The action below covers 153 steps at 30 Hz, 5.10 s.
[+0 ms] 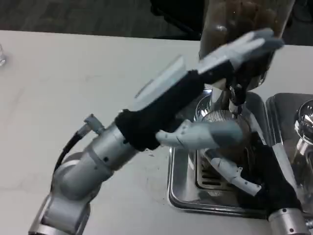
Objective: Grasp the cup under the faucet to collect the drink, then remove the cup.
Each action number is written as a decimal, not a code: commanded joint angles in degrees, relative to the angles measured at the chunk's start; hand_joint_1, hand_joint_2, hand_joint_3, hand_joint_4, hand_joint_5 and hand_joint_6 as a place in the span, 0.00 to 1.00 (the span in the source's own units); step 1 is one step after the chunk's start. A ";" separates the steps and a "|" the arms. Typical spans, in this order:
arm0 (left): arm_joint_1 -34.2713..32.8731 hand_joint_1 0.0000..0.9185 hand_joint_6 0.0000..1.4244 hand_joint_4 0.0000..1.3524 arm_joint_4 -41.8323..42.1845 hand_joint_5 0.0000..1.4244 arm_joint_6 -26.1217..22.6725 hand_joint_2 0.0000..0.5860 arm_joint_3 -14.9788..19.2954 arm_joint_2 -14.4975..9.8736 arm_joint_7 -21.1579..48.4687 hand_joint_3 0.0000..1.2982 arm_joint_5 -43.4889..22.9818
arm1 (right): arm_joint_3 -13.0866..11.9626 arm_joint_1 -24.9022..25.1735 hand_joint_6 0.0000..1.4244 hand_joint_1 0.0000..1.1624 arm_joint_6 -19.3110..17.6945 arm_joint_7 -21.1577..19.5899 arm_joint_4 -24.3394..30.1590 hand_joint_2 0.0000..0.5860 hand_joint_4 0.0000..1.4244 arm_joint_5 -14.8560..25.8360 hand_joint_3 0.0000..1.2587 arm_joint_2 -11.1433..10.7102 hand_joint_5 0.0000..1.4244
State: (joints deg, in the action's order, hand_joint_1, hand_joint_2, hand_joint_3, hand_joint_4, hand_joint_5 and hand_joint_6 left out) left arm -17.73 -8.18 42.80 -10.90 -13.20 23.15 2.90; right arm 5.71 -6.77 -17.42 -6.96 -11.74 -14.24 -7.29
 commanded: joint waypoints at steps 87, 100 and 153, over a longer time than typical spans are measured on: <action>23.03 0.00 0.00 0.00 -24.28 0.00 4.96 0.24 9.08 -8.08 -25.58 0.01 16.65 | 1.43 9.28 0.59 0.95 -4.43 -3.87 -15.70 0.27 0.46 1.06 0.47 4.42 0.50; 22.31 0.00 0.00 0.00 -25.22 0.00 4.95 0.24 8.36 -8.10 -25.37 0.01 16.46 | 0.44 8.25 0.77 0.98 -5.35 -6.15 -13.20 0.18 0.57 0.40 0.60 5.01 0.62; 24.62 0.00 0.00 0.00 -17.18 0.00 4.46 0.21 6.95 -13.14 -27.67 0.00 23.33 | -0.96 -7.46 0.88 0.94 -5.46 -5.71 10.96 0.20 0.62 -2.54 0.66 3.36 0.68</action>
State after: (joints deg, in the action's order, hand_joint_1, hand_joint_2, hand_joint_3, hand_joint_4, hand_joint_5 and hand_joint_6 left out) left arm 4.93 -28.90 48.06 -4.95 -24.06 -3.16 23.67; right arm 5.00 -13.61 -21.48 -13.10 -3.96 -17.73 -3.88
